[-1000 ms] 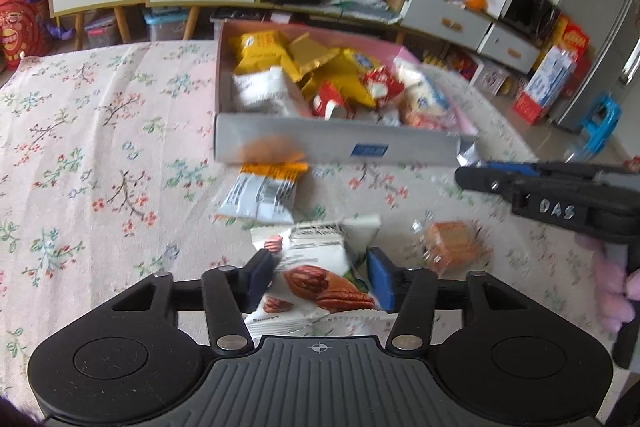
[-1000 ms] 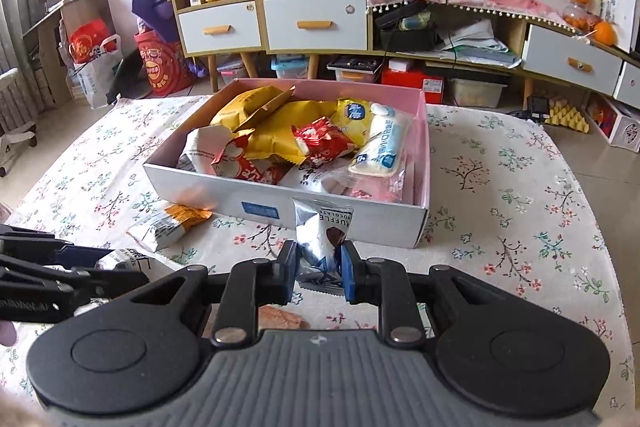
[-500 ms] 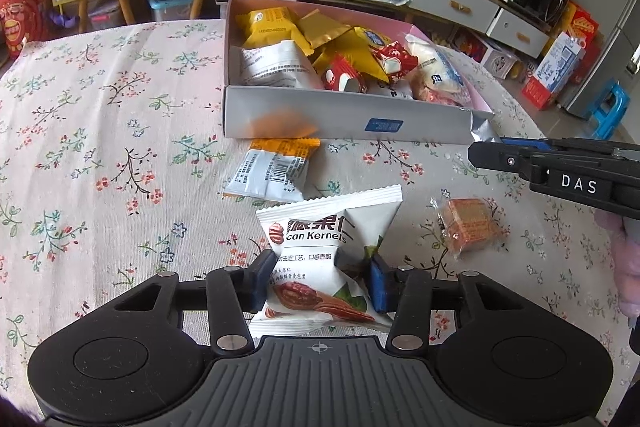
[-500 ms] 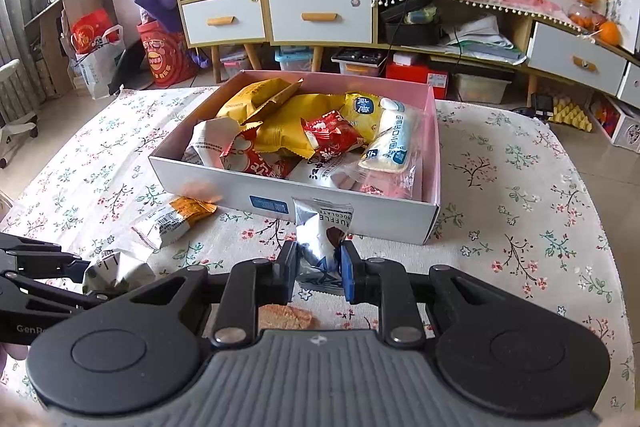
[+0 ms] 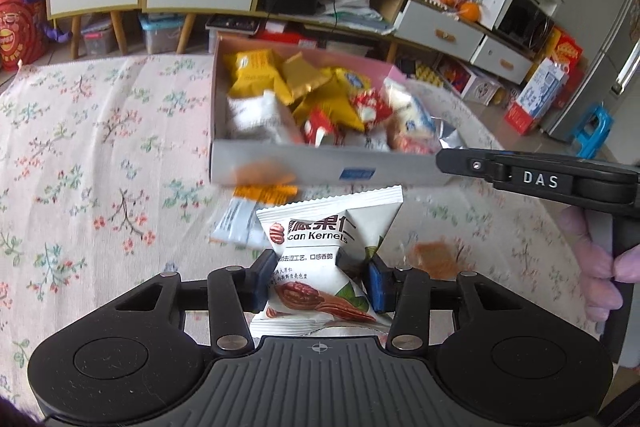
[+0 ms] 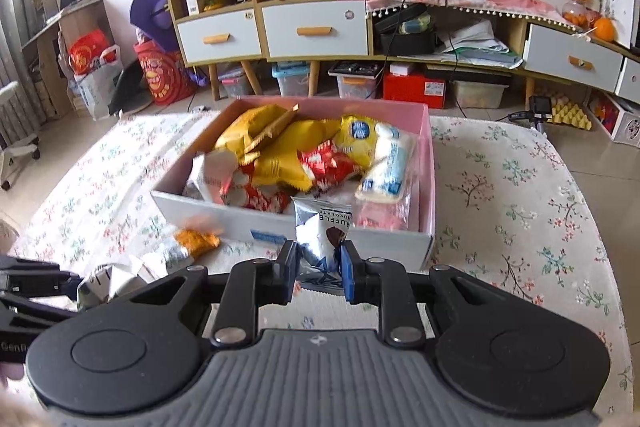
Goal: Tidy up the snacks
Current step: 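Carry the pecan packet and wrapped candy over the pink box and lower them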
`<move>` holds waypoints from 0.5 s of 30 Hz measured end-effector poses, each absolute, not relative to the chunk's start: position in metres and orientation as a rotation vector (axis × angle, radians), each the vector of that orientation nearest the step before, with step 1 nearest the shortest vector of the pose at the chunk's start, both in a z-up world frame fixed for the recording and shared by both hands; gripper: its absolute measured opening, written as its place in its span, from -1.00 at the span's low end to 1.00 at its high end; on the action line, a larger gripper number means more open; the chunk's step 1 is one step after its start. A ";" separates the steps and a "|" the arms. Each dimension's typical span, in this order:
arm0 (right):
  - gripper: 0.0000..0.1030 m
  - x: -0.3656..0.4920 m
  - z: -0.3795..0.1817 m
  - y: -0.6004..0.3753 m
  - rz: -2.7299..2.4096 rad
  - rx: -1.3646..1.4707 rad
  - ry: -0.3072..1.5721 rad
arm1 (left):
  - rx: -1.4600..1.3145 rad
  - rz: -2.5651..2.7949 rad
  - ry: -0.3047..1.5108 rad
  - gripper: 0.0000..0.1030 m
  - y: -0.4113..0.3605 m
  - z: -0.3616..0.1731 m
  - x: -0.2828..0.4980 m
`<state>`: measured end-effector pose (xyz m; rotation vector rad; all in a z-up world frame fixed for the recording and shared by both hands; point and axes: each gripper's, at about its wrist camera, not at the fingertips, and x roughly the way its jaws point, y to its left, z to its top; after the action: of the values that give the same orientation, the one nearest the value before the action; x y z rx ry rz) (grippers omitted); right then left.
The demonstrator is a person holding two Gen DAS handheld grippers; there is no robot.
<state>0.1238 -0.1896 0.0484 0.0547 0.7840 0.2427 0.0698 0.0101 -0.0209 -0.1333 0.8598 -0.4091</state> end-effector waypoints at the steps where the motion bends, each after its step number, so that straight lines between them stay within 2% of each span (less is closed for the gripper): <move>1: -0.60 0.127 0.050 -0.190 0.244 0.071 0.782 | -0.138 -0.405 0.853 -0.17 0.010 -0.018 0.072; 15: -0.60 0.159 0.049 -0.199 0.206 0.285 0.794 | -0.170 -0.392 0.795 -0.17 -0.014 0.000 0.108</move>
<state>0.1585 -0.1992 0.0494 0.2851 0.7935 0.2061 0.1082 -0.0136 -0.0002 -0.1700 0.7945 -0.3919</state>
